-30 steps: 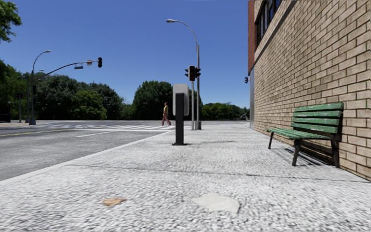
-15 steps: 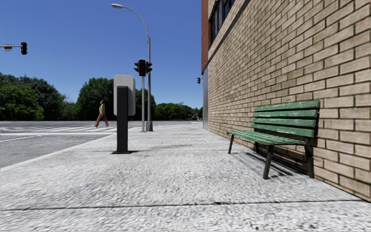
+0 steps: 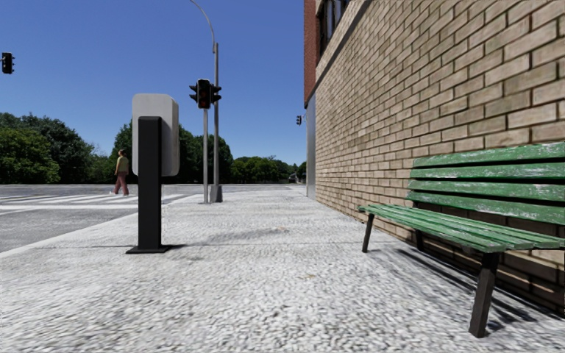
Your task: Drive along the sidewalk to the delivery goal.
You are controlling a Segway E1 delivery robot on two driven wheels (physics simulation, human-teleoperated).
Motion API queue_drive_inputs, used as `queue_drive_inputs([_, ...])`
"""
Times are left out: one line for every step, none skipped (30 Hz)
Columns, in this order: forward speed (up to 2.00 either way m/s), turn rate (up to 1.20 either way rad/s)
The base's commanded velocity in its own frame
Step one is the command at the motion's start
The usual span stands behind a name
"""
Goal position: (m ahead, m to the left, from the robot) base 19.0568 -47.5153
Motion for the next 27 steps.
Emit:
queue_drive_inputs([1.89, 0.0])
queue_drive_inputs([1.89, 0.0])
queue_drive_inputs([1.89, 0.0])
queue_drive_inputs([1.89, 0.0])
queue_drive_inputs([1.89, 0.0])
queue_drive_inputs([1.89, 0.0])
queue_drive_inputs([1.89, 0.0])
queue_drive_inputs([1.89, 0.0])
queue_drive_inputs([1.89, 0.0])
queue_drive_inputs([1.89, 0.0])
queue_drive_inputs([1.89, 0.0])
queue_drive_inputs([1.89, 0.0])
queue_drive_inputs([1.89, 0.0])
queue_drive_inputs([1.89, 0.0])
queue_drive_inputs([1.89, 0.0])
queue_drive_inputs([1.89, 0.0])
queue_drive_inputs([1.89, 0.0])
queue_drive_inputs([1.89, 0.0])
queue_drive_inputs([1.89, 0.0])
queue_drive_inputs([1.89, 0.0])
queue_drive_inputs([1.89, 0.0])
queue_drive_inputs([1.89, 0.0])
queue_drive_inputs([1.89, 0.0])
queue_drive_inputs([1.89, 0.0])
queue_drive_inputs([1.89, 0.0])
queue_drive_inputs([1.89, 0.0])
queue_drive_inputs([1.89, 0.0])
